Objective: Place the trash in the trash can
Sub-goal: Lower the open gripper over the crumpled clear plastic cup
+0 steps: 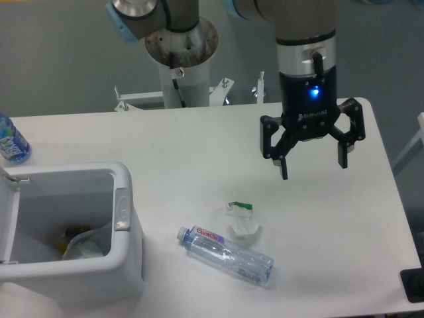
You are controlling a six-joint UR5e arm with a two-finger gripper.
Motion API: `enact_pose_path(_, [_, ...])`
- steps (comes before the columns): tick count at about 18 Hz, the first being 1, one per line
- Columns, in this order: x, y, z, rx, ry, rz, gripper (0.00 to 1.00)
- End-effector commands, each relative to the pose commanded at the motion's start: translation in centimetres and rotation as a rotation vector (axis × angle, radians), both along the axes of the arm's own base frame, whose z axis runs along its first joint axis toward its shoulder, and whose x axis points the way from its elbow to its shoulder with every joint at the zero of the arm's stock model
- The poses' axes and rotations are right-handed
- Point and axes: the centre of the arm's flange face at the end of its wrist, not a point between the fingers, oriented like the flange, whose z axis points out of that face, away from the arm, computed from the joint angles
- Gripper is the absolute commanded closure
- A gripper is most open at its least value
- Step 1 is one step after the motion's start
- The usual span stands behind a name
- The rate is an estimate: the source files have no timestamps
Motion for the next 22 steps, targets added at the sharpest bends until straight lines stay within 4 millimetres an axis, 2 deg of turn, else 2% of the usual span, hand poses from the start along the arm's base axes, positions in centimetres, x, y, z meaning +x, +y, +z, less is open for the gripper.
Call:
enact_pose_path(4, [0.3, -0.3, -2.9, -0.067, -0.015, -0.016, 0.00])
enact_pose_path(9, [1.2, -0.7, -8.7, -0.129, -0.093, -0.022, 0.00])
enact_pose_path(12, [2.6, -0.3, -12.3, -0.154, -0.130, -0.040, 0.00])
enact_pose_path(16, [5.9, 2.5, -19.1, -0.213, -0.202, -0.109, 0.00])
enact_pose_path(19, [7.0, 4.5, -24.2, -0.267, -0.267, -0.141, 0.00])
enact_pose_path(22, [7.6, 5.3, -27.3, -0.296, -0.306, -0.145, 0.00])
